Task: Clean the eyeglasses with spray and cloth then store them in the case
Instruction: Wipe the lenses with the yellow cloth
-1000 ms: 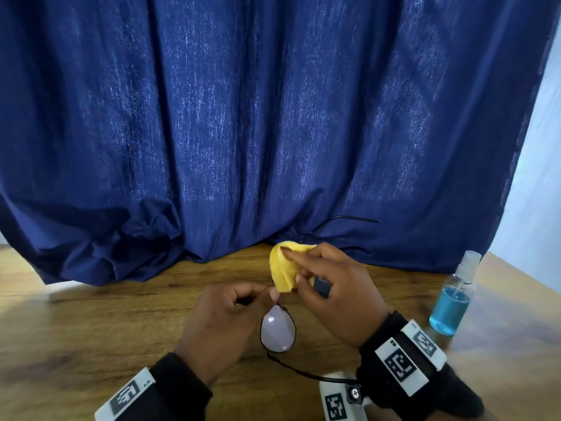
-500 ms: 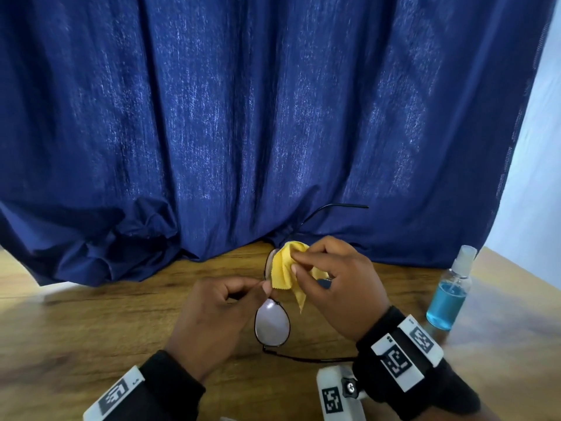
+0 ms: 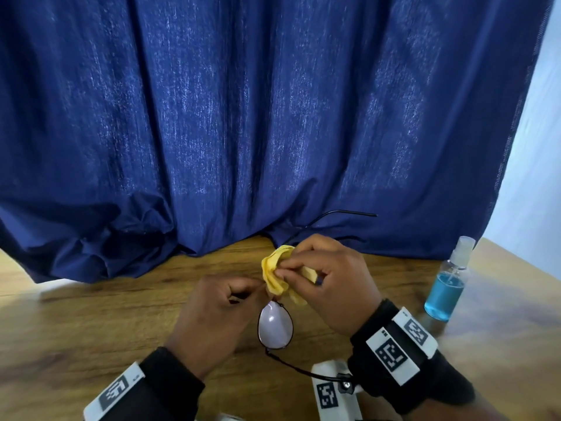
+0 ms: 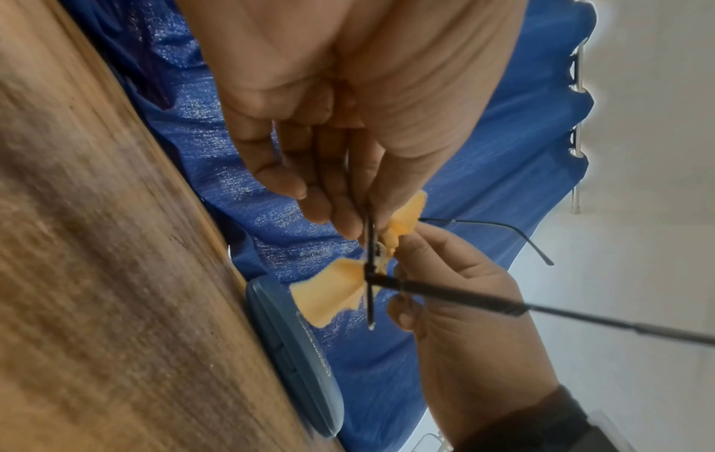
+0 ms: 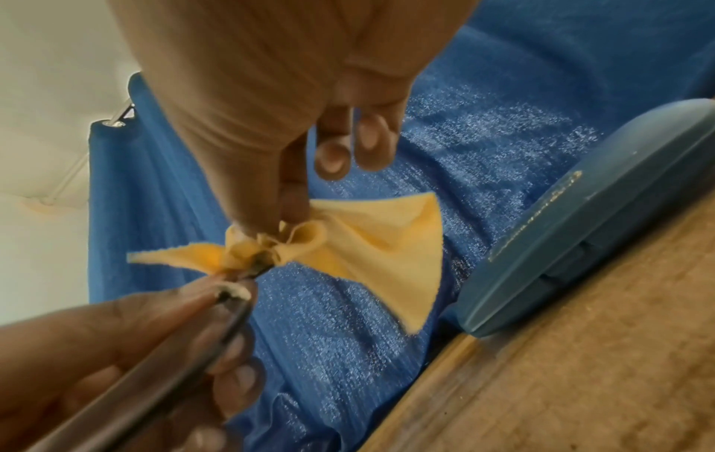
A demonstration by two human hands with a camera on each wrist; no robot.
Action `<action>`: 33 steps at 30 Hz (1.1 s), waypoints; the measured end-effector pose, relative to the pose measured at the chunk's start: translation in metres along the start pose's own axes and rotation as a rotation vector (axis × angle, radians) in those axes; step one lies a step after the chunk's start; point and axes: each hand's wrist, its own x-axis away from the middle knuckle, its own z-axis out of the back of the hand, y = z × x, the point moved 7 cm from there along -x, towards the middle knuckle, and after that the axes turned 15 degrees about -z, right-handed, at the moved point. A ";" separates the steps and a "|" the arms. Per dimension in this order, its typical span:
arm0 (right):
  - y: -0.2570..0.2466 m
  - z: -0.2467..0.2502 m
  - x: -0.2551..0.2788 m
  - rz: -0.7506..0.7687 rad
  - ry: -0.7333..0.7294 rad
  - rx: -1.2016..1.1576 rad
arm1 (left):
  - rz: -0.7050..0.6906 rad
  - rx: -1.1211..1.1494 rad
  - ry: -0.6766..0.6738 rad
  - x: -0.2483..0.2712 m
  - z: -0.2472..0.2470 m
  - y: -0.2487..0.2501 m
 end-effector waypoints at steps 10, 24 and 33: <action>-0.007 0.005 0.001 0.022 0.038 -0.005 | -0.025 -0.005 0.012 0.000 0.001 0.005; -0.013 0.003 0.004 0.146 -0.010 0.163 | -0.083 0.002 -0.004 -0.004 0.000 0.007; -0.010 0.000 0.003 0.111 -0.056 0.201 | -0.092 0.042 0.073 -0.004 0.007 0.010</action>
